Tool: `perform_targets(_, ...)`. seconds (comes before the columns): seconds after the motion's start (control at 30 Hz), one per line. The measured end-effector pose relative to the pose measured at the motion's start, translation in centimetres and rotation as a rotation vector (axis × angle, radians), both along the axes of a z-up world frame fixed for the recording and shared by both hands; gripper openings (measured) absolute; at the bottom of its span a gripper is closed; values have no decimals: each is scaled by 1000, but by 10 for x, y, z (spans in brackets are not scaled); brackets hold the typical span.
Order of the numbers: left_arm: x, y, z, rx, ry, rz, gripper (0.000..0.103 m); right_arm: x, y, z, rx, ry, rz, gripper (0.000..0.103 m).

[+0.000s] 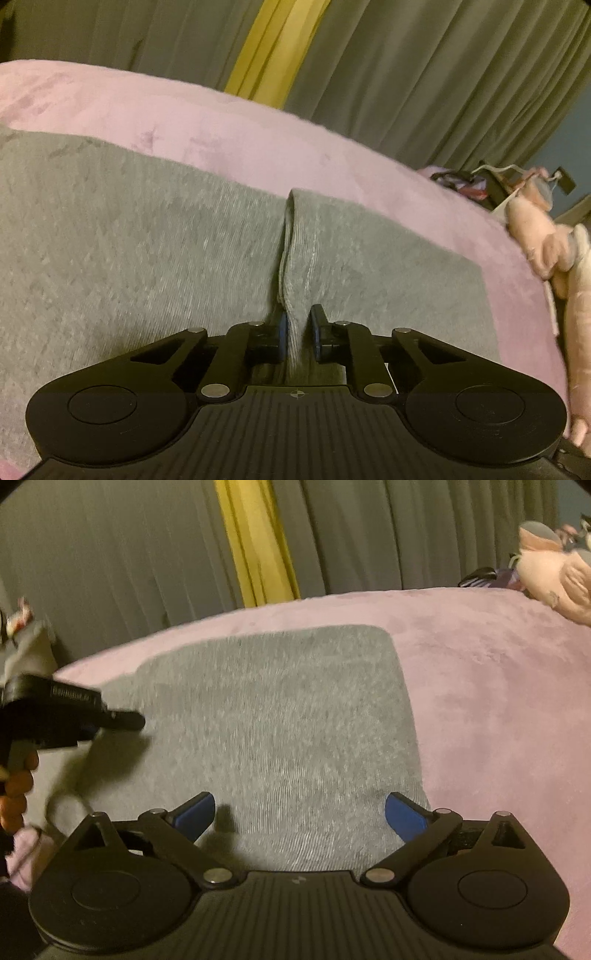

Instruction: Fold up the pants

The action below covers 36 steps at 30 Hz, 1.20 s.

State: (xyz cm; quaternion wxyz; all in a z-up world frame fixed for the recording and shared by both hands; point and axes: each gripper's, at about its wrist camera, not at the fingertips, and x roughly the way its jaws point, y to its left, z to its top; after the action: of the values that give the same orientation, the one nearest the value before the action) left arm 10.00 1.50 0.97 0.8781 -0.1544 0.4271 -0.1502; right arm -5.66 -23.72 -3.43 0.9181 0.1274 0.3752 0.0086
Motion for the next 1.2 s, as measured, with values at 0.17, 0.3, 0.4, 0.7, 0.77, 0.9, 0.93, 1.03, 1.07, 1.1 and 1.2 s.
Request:
perform_targets(0.17, -5, 16, 16, -16, -72, 48, 5, -6, -12, 3, 67, -38, -50, 99)
perform_targets(0.3, 1, 21, 8, 193, -72, 76, 12, -3, -13, 1, 65, -23, -54, 99)
perform_targets(0.4, -14, 37, 15, 148, -98, 99, 50, -2, -10, 2, 52, -29, -48, 99)
perform_targets(0.7, -51, 43, 3, -12, 23, 12, 58, 0, -5, 1, 29, -23, -55, 99)
perform_targets(0.77, -51, 35, -6, -34, 69, -14, 58, 0, -3, 1, 14, -21, -53, 99)
perform_targets(0.9, -45, 27, -14, -119, 125, -56, 67, -5, -4, 4, 25, -31, -59, 99)
perform_targets(0.93, -42, 26, -19, -142, 143, -60, 68, -6, -5, 4, 32, -34, -61, 99)
perform_targets(1.03, -35, 27, -25, -191, 178, -32, 48, -6, -6, 5, 45, -33, -67, 99)
perform_targets(1.07, -33, 28, -26, -220, 200, -19, 40, -5, -6, 5, 42, -29, -68, 99)
perform_targets(1.1, -33, 29, -27, -226, 206, 0, 23, -5, -5, 5, 38, -28, -67, 99)
perform_targets(1.2, -40, 33, -23, -218, 151, 17, 15, -5, -4, 10, 32, -30, -57, 99)
